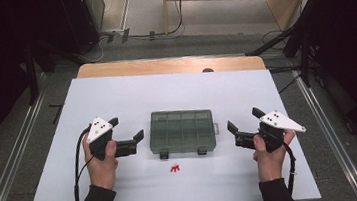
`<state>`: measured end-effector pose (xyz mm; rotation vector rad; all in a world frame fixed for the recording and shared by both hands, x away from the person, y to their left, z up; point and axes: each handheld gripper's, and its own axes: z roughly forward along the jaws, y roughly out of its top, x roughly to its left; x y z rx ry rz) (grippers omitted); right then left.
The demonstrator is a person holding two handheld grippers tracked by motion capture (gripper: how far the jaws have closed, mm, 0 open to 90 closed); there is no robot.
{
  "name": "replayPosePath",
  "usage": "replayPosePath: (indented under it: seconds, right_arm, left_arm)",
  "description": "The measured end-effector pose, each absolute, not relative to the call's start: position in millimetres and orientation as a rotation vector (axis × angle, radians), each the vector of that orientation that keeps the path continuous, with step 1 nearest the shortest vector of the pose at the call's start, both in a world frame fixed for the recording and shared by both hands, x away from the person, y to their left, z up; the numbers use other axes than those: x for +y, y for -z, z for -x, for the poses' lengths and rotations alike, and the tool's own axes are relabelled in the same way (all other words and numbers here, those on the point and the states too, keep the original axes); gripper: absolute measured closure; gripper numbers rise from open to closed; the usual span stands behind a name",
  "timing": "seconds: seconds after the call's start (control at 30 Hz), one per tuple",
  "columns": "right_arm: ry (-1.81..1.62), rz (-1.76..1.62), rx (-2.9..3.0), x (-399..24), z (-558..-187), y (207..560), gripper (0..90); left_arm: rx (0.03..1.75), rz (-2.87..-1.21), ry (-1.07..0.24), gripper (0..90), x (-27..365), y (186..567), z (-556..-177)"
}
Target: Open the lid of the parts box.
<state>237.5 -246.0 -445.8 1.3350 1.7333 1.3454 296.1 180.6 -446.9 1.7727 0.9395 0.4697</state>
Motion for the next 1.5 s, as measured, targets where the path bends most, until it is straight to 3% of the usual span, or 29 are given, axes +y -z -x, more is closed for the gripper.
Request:
replayPosePath:
  seconds: [0.2, 0.23, 0.33, 0.47, 0.63, 0.73, 0.9, 1.5]
  right_arm:
    - [-1.359, -1.312, 1.802, -236.1, -240.0, 449.6, 13.8]
    - [-1.377, -1.311, 1.824, -234.0, -239.7, 450.1, 16.4]
    - [-1.36, -1.303, 1.855, -226.0, -238.6, 451.6, 35.3]
    - [-1.325, -1.277, 1.889, -220.2, -235.5, 456.0, 69.9]
    - [-1.335, -1.266, 1.983, -221.1, -236.7, 466.3, 89.6]
    - [-1.338, -1.252, 2.031, -219.1, -236.7, 468.5, 90.0]
    - [-1.316, -1.232, 2.098, -216.6, -238.6, 472.2, 90.0]
    - [-1.152, -1.306, 2.28, -220.9, -236.7, 503.0, 90.0]
  left_arm:
    - [0.932, -1.808, -0.423, 3.1, 176.4, 450.2, -296.8]
    - [0.927, -1.818, -0.428, 8.0, 174.6, 450.9, -296.3]
    - [0.918, -1.867, -0.429, 24.0, 167.7, 453.9, -292.9]
    - [0.921, -1.88, -0.415, 50.3, 163.5, 456.2, -287.8]
    - [0.922, -1.92, -0.407, 77.1, 161.2, 462.4, -285.6]
    - [0.923, -1.931, -0.37, 89.0, 162.2, 465.4, -286.5]
    - [0.927, -1.941, -0.246, 89.9, 167.4, 472.2, -288.4]
    - [0.969, -1.984, -0.193, 89.8, 165.9, 494.8, -291.1]
